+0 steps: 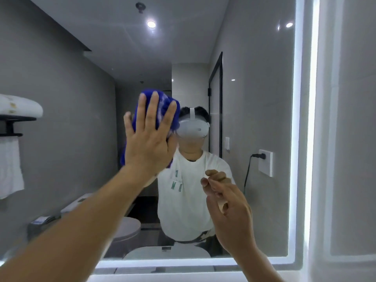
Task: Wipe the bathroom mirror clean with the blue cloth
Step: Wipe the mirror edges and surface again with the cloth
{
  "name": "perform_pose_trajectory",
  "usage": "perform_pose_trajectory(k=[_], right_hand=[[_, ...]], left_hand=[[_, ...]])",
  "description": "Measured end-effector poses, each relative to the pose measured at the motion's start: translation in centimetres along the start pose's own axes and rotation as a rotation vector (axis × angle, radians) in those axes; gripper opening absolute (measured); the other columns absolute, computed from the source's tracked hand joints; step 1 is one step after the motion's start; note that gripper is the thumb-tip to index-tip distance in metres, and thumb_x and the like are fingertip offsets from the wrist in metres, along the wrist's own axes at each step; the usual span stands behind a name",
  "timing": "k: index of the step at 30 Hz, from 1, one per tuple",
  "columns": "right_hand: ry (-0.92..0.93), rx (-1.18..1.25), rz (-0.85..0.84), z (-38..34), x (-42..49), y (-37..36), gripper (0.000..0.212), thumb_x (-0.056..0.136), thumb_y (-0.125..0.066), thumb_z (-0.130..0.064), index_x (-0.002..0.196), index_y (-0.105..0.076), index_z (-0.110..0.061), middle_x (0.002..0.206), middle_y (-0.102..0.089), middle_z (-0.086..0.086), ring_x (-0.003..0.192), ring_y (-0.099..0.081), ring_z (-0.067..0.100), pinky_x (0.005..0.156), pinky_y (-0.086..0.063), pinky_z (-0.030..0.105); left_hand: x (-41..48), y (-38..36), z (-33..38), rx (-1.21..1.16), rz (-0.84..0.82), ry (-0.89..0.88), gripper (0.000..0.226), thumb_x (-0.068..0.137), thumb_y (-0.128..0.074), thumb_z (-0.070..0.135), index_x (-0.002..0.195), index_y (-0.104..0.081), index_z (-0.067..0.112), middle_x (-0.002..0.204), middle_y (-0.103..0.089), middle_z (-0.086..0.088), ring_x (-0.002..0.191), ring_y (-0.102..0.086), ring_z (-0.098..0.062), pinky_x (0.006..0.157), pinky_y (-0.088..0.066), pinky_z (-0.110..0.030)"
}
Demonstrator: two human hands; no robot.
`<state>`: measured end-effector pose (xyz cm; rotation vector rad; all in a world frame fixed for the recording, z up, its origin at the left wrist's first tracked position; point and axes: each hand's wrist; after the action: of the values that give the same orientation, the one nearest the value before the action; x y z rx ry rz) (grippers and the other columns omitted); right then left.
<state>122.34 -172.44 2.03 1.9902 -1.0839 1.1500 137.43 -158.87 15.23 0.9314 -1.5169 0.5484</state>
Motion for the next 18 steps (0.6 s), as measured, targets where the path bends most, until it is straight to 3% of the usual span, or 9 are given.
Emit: perform_pose_trajectory(k=[2, 6, 7, 11, 14, 18], right_hand=[[0.010, -0.014, 0.011, -0.3, 0.0, -0.8, 0.030, 0.087, -0.070, -0.018, 0.114, -0.065, -0.028, 0.124, -0.062, -0.010, 0.114, -0.058, 0.015, 0.098, -0.052, 0.037], [0.019, -0.041, 0.088, -0.9, 0.1, -1.8, 0.034, 0.084, -0.062, -0.027, 0.118, -0.062, -0.029, 0.123, -0.052, -0.022, 0.117, -0.048, -0.004, 0.096, -0.040, 0.007], [0.016, -0.043, 0.106, -1.0, 0.1, -1.9, 0.036, 0.085, -0.061, -0.030, 0.120, -0.059, -0.032, 0.127, -0.050, -0.024, 0.120, -0.045, -0.006, 0.098, -0.038, 0.007], [-0.029, -0.047, 0.205, -1.1, 0.4, -1.5, 0.047, 0.089, -0.058, -0.031, 0.135, -0.047, -0.033, 0.140, -0.042, -0.024, 0.129, -0.040, 0.004, 0.107, -0.042, 0.047], [0.036, -0.100, 0.250, -1.5, 0.7, -0.8, 0.046, 0.094, -0.049, -0.038, 0.139, -0.040, -0.038, 0.144, -0.038, -0.023, 0.134, -0.035, 0.006, 0.107, -0.039, 0.055], [0.098, -0.139, 0.260, -1.8, 1.5, 0.0, 0.051, 0.092, -0.047, -0.040, 0.140, -0.047, -0.024, 0.146, -0.045, -0.008, 0.137, -0.039, 0.018, 0.106, -0.037, 0.060]], left_hand=[[1.7, 0.5, -0.9, 0.010, 0.005, -0.003, 0.061, 0.099, -0.020, 0.048, 0.156, -0.010, 0.028, 0.164, -0.008, -0.009, 0.151, -0.004, -0.031, 0.115, -0.018, -0.060], [0.2, 0.4, -0.1, 0.001, 0.037, 0.005, 0.061, 0.101, -0.010, 0.048, 0.156, -0.015, 0.023, 0.164, -0.008, -0.006, 0.151, -0.005, -0.028, 0.118, -0.017, -0.052], [-0.8, 0.1, 0.2, 0.002, 0.038, -0.004, 0.061, 0.101, -0.012, 0.048, 0.157, -0.014, 0.022, 0.164, -0.006, -0.006, 0.151, -0.004, -0.028, 0.118, -0.016, -0.052], [-7.3, -1.8, 2.0, 0.028, -0.012, -0.230, 0.071, 0.096, -0.043, 0.045, 0.157, -0.014, 0.022, 0.165, -0.004, -0.008, 0.151, -0.005, -0.031, 0.119, -0.013, -0.055], [-9.2, -2.2, 1.7, 0.060, -0.083, -0.431, 0.076, 0.092, -0.047, 0.044, 0.157, -0.013, 0.023, 0.165, -0.007, -0.006, 0.151, -0.006, -0.032, 0.117, -0.015, -0.058], [-3.2, -0.8, -0.9, 0.140, -0.112, -0.657, 0.072, 0.090, -0.041, 0.046, 0.156, -0.017, 0.027, 0.165, -0.007, -0.005, 0.151, -0.003, -0.031, 0.118, -0.010, -0.058]])
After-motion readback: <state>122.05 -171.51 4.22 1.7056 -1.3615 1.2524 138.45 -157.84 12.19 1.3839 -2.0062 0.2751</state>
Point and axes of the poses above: each hand's wrist, its own x-axis towards the middle knuckle, its own y-axis out of the back of the hand, z = x × y
